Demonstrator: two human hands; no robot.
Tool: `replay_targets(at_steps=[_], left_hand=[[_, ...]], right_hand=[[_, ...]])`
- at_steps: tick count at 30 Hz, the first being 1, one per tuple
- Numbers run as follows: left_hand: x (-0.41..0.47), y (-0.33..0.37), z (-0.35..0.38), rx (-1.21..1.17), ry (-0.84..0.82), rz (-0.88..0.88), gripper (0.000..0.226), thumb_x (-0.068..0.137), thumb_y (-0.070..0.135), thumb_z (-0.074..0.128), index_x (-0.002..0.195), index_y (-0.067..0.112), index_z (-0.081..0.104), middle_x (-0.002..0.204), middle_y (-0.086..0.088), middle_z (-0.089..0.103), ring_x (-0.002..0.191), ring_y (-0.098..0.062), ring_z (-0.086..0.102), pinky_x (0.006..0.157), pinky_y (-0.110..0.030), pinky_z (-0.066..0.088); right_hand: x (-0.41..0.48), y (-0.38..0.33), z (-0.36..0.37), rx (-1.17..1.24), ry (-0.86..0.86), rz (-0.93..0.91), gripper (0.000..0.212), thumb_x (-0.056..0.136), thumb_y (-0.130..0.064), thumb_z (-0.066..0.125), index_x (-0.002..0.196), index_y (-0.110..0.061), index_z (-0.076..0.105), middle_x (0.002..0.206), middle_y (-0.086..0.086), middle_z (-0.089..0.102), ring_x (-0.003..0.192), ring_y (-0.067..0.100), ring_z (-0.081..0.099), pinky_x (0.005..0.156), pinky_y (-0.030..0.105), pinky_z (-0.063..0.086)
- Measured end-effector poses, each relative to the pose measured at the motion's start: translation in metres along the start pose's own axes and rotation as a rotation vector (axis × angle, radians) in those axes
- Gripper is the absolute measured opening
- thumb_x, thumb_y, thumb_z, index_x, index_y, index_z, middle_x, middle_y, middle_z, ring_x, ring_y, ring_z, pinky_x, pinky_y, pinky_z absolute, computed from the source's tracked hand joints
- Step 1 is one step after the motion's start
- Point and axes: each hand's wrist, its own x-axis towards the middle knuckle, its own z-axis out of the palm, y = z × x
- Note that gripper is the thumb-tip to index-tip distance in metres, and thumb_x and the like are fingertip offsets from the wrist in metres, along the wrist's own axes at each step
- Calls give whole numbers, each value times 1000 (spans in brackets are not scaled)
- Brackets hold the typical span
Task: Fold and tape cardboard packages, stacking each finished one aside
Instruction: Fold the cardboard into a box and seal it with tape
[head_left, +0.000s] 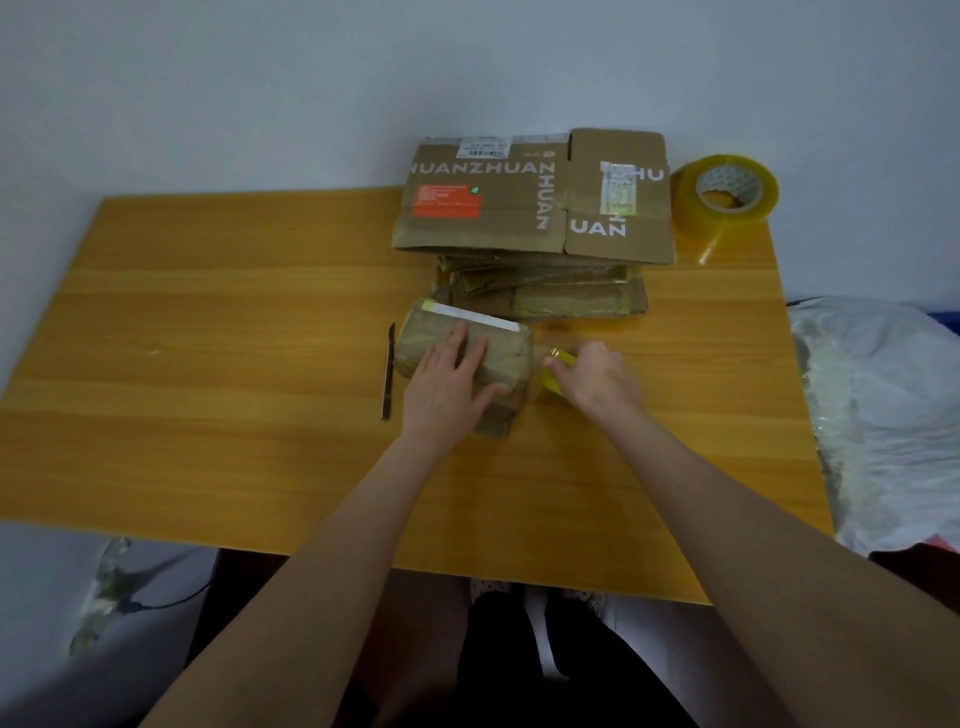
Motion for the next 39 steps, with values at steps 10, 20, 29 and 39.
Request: replay_targets(at_steps=[10,20,29,39], left_hand=[[-2,-62,-7,-496,333,-691,22,97,15,47,118,9,51,122,-10,49,97,-25,56,70,-31,42],[16,-97,32,-390,-101,-697,29,96,27,54,108,2,49,110,-18,56,93,-36,58,69,-44,49],[-2,-81,-7,-492,329,-775,25,101,19,41,115,1,52,118,-15,50,88,-27,53,68,-35,40],[19,46,-18,-440,313,-71,13,98,18,47,96,8,53,88,-6,55,77,-20,53,61,-23,33]], right_hand=[[9,-2,7,47,7,7,49,94,-51,51,127,-15,59,106,12,67,99,32,62,74,35,49],[19,-1,9,72,16,-10,50,94,-50,52,133,-19,56,106,12,69,96,30,64,71,33,46],[19,0,3,108,-28,-32,51,95,-48,52,135,-18,54,118,12,65,104,30,62,79,35,49],[11,22,-10,202,-106,-129,42,90,-36,60,128,-20,61,115,9,66,108,28,60,87,38,50]])
